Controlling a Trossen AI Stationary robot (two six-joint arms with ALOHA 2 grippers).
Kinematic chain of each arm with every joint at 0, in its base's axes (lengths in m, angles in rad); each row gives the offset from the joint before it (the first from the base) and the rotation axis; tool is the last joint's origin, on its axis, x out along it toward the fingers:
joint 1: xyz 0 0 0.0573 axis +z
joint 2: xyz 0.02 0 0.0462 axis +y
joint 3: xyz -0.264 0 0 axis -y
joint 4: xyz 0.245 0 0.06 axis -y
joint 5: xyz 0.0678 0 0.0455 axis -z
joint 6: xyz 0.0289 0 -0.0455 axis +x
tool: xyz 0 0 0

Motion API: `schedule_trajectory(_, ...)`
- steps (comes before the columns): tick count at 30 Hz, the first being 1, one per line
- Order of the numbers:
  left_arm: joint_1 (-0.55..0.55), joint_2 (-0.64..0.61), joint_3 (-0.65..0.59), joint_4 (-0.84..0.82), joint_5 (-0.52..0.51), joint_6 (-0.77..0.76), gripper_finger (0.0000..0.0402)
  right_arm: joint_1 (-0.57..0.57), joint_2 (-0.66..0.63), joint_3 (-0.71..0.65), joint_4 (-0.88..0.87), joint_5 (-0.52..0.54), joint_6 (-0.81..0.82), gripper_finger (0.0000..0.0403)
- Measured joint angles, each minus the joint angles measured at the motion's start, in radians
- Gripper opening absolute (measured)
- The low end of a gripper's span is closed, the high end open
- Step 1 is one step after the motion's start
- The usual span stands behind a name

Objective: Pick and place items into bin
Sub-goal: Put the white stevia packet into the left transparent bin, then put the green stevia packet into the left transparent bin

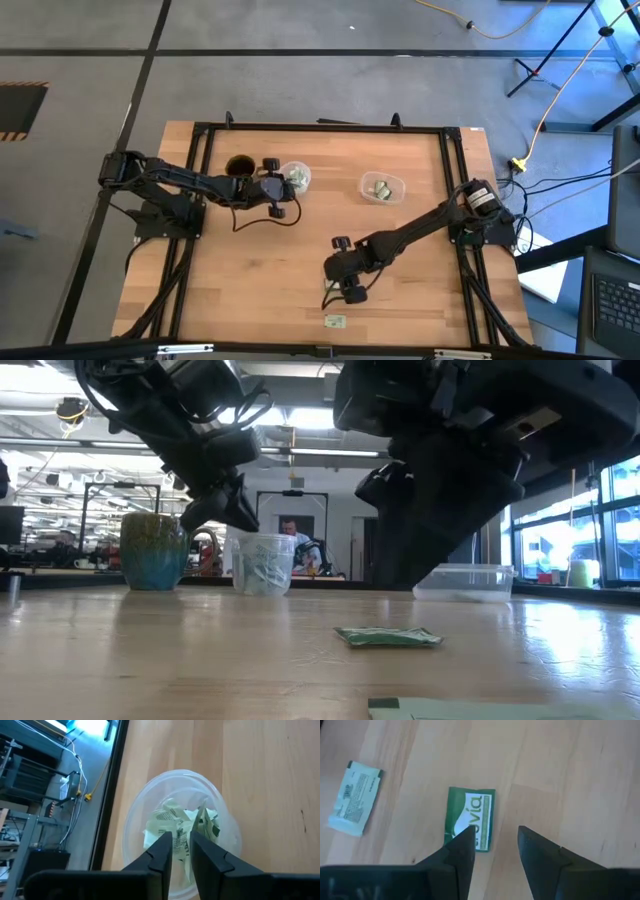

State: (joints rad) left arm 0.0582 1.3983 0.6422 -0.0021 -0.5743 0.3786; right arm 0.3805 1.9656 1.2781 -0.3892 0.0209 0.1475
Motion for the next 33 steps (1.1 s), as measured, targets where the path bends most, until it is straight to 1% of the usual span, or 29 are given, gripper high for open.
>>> schedule_trajectory(4, 0.0, 0.0, 0.0, 0.006, 0.0, 0.0, 0.0058, 0.012, 0.0, 0.0, 0.005, 0.004, 0.002, 0.0151)
schedule_trajectory(7, 0.0, 0.0, 0.0, 0.006, 0.0, 0.0, 0.0057, 0.019, 0.006, 0.001, 0.039, 0.003, 0.005, 0.0147)
schedule_trajectory(13, -0.003, 0.0, 0.0, 0.033, 0.0, -0.002, 0.0057, 0.035, 0.048, 0.001, 0.051, 0.003, 0.004, 0.0118)
schedule_trajectory(20, -0.025, 0.0, 0.0, 0.063, 0.0, 0.0, 0.0056, 0.037, 0.055, 0.001, 0.046, 0.004, 0.003, 0.0087)
schedule_trajectory(24, -0.037, 0.0, 0.0, 0.065, 0.0, 0.0, 0.0055, 0.038, 0.055, 0.001, 0.042, 0.01, -0.029, 0.0075)
schedule_trajectory(29, -0.048, 0.0, 0.0, 0.066, 0.0, 0.0, 0.0054, 0.043, 0.055, -0.019, 0.046, 0.012, -0.045, 0.0068)
schedule_trajectory(33, -0.051, 0.0, 0.0, 0.066, -0.001, 0.0, 0.0054, 0.043, 0.05, -0.056, 0.079, 0.012, -0.008, 0.0068)
